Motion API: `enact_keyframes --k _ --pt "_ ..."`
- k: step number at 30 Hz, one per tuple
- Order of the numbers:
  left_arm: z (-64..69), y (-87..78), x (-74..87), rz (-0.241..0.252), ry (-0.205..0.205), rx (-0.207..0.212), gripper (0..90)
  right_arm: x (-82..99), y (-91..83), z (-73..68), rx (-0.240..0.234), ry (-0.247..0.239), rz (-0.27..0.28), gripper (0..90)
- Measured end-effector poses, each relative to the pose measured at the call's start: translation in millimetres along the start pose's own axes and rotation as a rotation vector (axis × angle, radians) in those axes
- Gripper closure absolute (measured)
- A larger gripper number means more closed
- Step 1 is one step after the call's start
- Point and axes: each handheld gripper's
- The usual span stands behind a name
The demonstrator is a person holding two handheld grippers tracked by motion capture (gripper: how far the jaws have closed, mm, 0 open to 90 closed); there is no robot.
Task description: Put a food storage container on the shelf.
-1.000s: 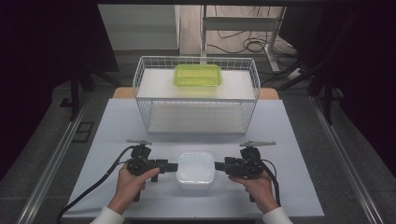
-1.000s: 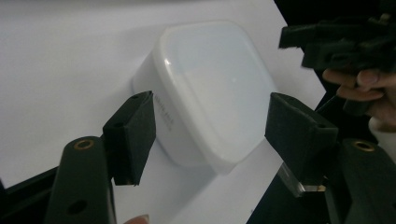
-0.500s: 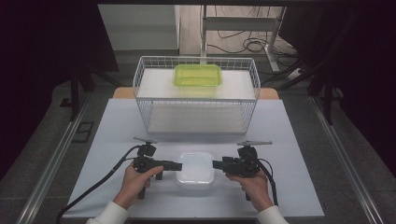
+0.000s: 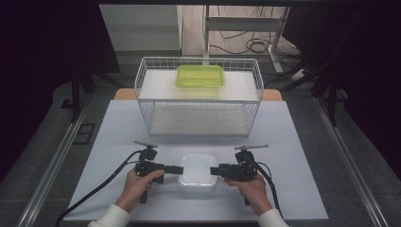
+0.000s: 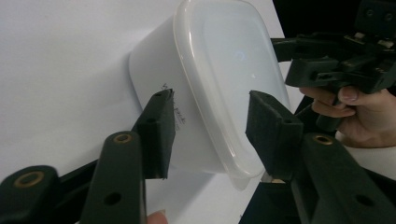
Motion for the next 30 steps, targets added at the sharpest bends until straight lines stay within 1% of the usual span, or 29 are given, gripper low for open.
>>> enact_keyframes --k 4,6,7,9,12,14,16,22,25,27,30 --pt "-1.4 2.8 0.6 -0.012 -0.01 0.024 59.8 0.7 2.1 1.6 -0.009 0.031 -0.01 48.8" --pt "-1.1 1.9 1.0 -0.008 -0.009 0.022 62.1 1.2 2.1 2.4 -0.021 0.048 -0.007 53.0" --pt "-0.6 0.7 1.1 -0.003 -0.01 0.019 63.9 1.6 1.8 2.8 -0.014 0.049 -0.004 55.4" --pt "-0.4 -1.4 1.0 0.007 -0.012 0.021 68.5 1.6 -0.8 4.1 -0.023 0.07 0.013 60.4" --pt "-0.3 -2.0 2.3 0.011 -0.014 0.023 69.9 2.3 -3.4 5.4 -0.037 0.104 0.017 63.3" --pt "0.3 -3.3 2.9 0.013 -0.012 0.028 71.0 2.4 -4.6 4.9 -0.039 0.106 0.021 65.1" --pt "1.7 -4.9 4.0 0.024 -0.019 0.036 73.2 2.6 -7.2 4.7 -0.049 0.114 0.038 68.0" --pt "4.7 -8.0 5.7 0.036 -0.002 0.026 76.2 3.0 -12.7 2.5 -0.063 0.085 0.047 71.7" --pt "5.9 -10.0 5.9 0.052 0.004 0.023 78.0 2.4 -14.9 0.2 -0.069 0.069 0.054 74.4" --pt "6.9 -11.7 5.8 0.063 0.02 0.02 78.7 1.8 -16.4 -1.4 -0.067 0.053 0.058 76.1" --pt "7.5 -12.3 6.2 0.069 0.029 0.014 78.5 1.3 -17.4 -4.3 -0.062 0.024 0.052 76.1"
Point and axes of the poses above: each handheld gripper's, and its own axes: y roughly forward along the jaws, x roughly out of its underside, z roughly to its right, and after that the axes turned 11 degrees about -x, right-handed
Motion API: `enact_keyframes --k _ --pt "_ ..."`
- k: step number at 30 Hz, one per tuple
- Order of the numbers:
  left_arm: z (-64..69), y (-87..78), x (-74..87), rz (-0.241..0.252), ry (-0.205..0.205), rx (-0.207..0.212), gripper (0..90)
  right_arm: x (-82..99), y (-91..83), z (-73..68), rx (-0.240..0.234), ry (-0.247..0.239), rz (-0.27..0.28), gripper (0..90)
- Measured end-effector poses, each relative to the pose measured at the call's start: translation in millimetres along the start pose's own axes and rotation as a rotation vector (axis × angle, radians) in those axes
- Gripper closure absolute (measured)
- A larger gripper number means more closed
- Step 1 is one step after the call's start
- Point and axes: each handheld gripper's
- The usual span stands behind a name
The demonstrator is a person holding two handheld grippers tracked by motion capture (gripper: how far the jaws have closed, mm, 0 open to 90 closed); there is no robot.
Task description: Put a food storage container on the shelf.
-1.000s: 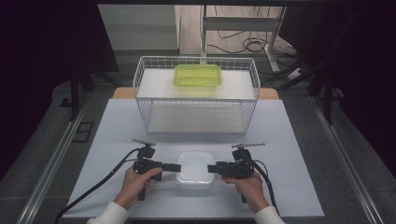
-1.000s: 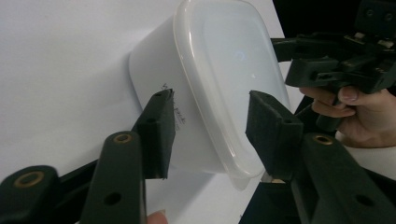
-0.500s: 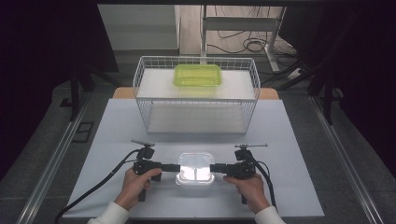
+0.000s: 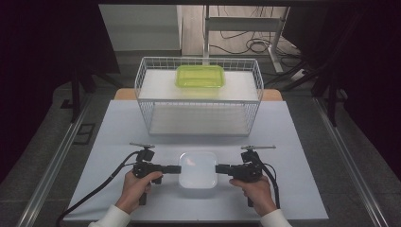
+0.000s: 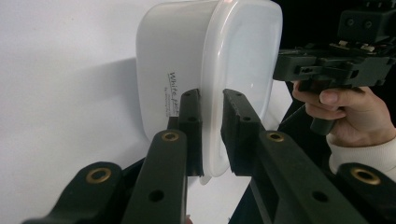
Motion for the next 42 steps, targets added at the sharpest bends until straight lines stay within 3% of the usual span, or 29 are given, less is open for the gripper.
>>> enact_keyframes --k 8,22,31,42 --pt "4.6 -5.8 -1.0 0.027 0.023 0.011 78.6 -2.1 -3.1 -5.8 0.004 -0.056 0.005 76.0" --pt "18.6 -14.2 -4.5 0.062 0.09 -0.02 78.6 -5.4 -8.9 -14.9 0.015 -0.122 0.019 76.0" --pt "25.2 -20.4 -6.7 0.087 0.118 -0.024 78.9 -9.0 -12.7 -20.4 0.012 -0.146 0.035 76.2" --pt "27.9 -23.5 -8.7 0.1 0.123 -0.025 78.9 -11.5 -15.4 -23.7 0.005 -0.165 0.041 76.2"
Point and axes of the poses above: each handheld gripper's, and its own axes: y roughly forward along the jaws, x roughly out of its underside, z roughly to its right, and after that the axes turned 11 degrees about -x, right-handed
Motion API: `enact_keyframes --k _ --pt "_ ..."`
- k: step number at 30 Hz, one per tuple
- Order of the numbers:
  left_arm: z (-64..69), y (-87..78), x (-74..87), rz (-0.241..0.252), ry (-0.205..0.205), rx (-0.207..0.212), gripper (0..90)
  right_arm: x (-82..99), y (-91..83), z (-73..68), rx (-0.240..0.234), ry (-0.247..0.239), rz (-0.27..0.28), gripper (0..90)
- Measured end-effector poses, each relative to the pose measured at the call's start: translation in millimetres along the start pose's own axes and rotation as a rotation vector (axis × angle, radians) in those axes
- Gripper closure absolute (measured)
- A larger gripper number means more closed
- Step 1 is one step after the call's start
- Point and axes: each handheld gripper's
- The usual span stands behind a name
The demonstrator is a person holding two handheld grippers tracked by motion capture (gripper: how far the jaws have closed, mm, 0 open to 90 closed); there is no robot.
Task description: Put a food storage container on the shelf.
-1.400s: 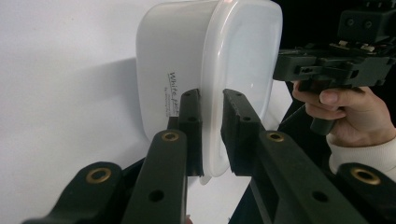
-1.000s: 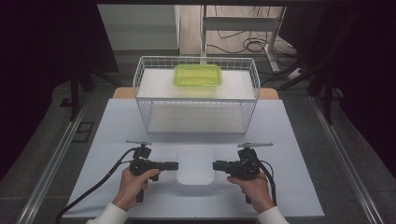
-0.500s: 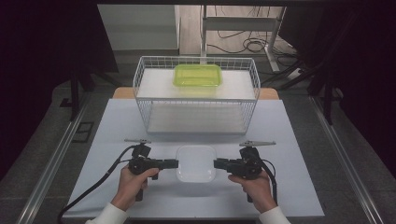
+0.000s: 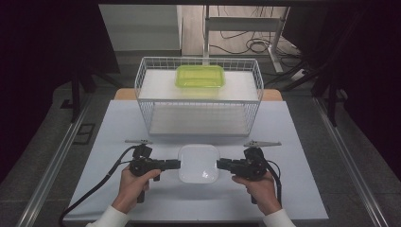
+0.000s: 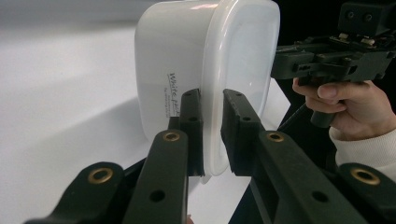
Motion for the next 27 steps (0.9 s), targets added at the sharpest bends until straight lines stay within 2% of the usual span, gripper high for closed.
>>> enact_keyframes --k 5,13,18,27 --pt "2.2 -5.8 -7.0 0.01 0.018 -0.011 79.2 -4.0 0.0 -2.5 -0.008 -0.013 0.007 76.1" --pt "7.2 -13.5 -30.5 0.039 0.04 -0.019 79.3 -22.5 -4.9 -7.4 -0.013 -0.038 0.044 76.0" --pt "13.9 -24.0 -45.1 0.061 0.06 -0.018 79.2 -36.5 -10.5 -15.4 -0.03 -0.066 0.074 76.1" --pt "28.2 -41.5 -66.9 0.094 0.094 -0.026 79.2 -61.5 -19.7 -31.0 -0.024 -0.117 0.094 76.1"
Point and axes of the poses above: each handheld gripper's, and its own axes: y roughly forward along the jaws, x roughly out of its underside, z roughly to its right, and after that the axes turned 11 degrees about -x, right-handed
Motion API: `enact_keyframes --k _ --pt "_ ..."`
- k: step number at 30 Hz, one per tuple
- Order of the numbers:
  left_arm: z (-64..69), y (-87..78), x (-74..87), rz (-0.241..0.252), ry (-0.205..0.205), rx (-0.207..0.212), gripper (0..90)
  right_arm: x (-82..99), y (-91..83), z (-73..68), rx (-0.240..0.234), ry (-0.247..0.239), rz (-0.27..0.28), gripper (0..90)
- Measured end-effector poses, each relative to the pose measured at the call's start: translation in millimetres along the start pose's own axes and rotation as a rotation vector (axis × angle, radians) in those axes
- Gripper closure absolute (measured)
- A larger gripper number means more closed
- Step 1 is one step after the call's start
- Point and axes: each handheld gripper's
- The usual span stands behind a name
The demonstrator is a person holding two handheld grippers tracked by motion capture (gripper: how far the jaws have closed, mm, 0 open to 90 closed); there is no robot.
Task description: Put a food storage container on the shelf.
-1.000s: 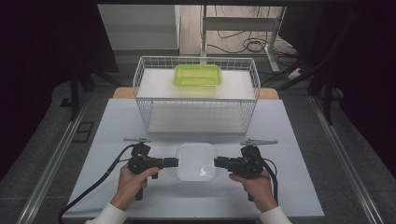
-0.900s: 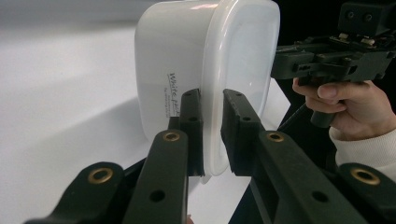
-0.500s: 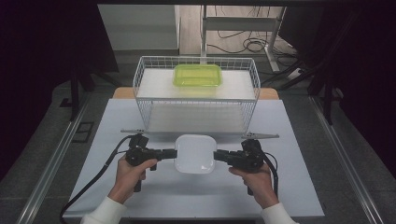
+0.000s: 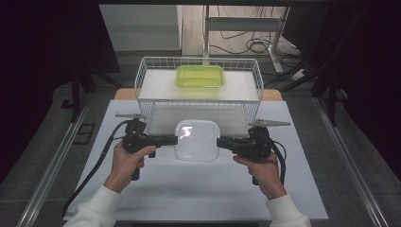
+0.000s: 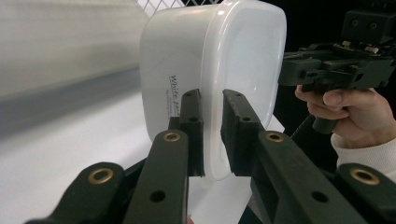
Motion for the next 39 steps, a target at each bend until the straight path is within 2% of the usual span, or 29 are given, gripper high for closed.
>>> enact_keyframes --k 10,17,30,39 --pt "8.3 -11.7 -21.0 0.024 0.03 -0.014 79.2 -22.9 -3.1 -7.5 0.009 -0.032 0.005 76.0" --pt "8.2 -15.8 -32.2 0.043 0.025 -0.007 79.2 -38.0 -4.4 -12.1 0.012 -0.056 0.009 75.9" --pt "13.8 -22.0 -58.4 0.069 0.049 -0.011 79.3 -62.8 -7.8 -10.5 0.014 -0.085 0.016 75.9" --pt "17.9 -25.0 -73.8 0.084 0.072 -0.023 79.5 -73.4 -9.2 -8.2 0.018 -0.085 0.027 75.9"
Point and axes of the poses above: each handheld gripper's, and its own axes: y roughly forward along the jaws, x roughly out of its underside, z roughly to its right, and after that the axes turned 11 degrees about -x, right-handed
